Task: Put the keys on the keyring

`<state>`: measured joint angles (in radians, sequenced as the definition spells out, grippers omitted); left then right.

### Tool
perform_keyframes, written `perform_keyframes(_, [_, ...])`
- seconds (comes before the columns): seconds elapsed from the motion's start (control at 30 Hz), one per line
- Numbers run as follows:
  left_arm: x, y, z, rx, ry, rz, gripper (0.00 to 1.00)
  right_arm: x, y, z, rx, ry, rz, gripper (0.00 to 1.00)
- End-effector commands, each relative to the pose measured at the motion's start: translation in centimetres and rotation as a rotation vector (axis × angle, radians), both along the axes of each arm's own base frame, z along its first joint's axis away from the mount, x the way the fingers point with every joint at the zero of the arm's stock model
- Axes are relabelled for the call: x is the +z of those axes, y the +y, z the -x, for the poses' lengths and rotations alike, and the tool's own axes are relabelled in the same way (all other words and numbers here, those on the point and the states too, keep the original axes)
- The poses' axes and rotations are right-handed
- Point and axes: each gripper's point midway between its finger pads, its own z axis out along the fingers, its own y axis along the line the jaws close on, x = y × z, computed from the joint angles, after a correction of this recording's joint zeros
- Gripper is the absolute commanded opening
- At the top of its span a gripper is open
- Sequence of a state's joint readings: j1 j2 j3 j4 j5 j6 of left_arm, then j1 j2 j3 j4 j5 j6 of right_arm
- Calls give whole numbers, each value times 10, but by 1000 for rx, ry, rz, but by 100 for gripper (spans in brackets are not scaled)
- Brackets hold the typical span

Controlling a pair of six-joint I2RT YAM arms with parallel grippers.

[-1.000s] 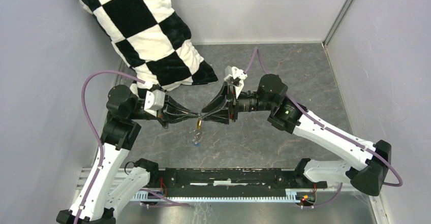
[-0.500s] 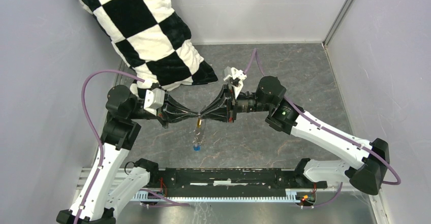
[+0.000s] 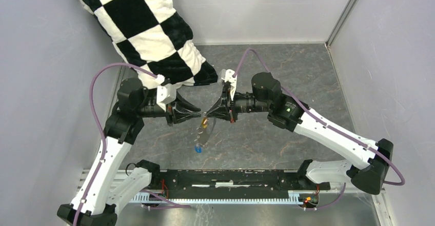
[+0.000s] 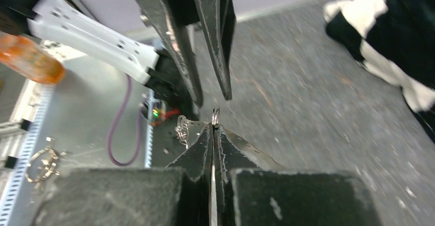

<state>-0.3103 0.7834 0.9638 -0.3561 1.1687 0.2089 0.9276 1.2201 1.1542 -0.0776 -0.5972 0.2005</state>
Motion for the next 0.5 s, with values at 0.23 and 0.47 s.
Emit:
perform_keyframes(0.23, [-28,4,-9,-29,-43,-128,51,-31,-26,-26,-97,-159,396,0])
perform_keyframes(0.47, [-36,-1,-12,-74,-41,-129,52,-22,-12,-21,-57,-178,424,0])
